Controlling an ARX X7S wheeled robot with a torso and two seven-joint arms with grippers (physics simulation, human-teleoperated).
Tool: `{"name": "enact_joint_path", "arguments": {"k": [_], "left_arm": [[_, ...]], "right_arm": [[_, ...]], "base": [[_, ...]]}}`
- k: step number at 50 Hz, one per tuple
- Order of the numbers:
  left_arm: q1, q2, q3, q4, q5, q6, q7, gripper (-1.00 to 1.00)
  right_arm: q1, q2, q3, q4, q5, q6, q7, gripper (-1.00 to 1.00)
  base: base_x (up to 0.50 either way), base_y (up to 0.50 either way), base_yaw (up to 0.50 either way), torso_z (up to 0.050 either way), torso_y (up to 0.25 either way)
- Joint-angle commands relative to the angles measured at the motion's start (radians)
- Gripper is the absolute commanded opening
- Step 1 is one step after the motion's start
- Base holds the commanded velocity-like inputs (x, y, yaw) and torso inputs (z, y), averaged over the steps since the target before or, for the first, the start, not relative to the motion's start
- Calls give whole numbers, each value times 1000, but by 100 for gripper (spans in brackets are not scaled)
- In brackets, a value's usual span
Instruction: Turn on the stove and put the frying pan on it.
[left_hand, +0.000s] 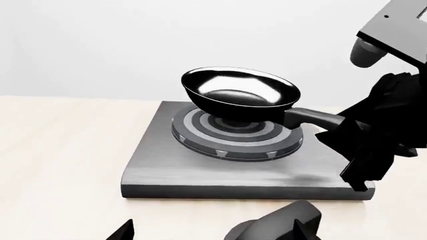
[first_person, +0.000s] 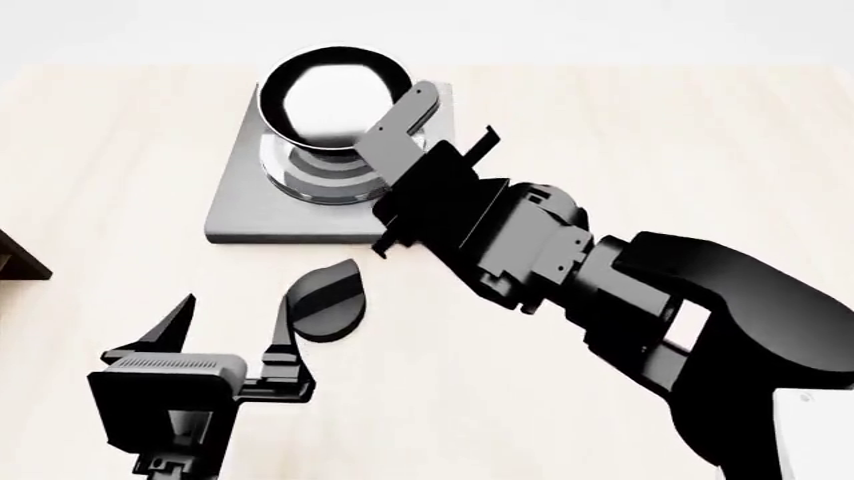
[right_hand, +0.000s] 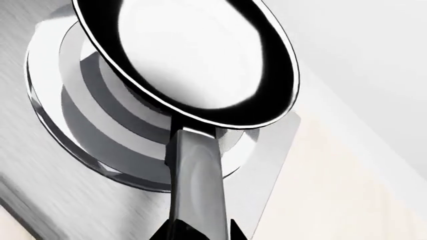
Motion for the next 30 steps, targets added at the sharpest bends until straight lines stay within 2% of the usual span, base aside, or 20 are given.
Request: {"name": "enact_joint_path", "arguments": {"k": [1, 30], "left_arm": [[-3, -2, 3, 0, -1, -5, -6, 100], [-6, -8, 5, -4, -6, -4, -15, 100]], "right_arm": [[-2, 19, 26, -20, -131, -8, 24, -100], [-49, -9, -3, 38, -175, -35, -2, -100]], "base": [[0, 0, 0, 0, 0], [0, 0, 0, 0, 1]]}}
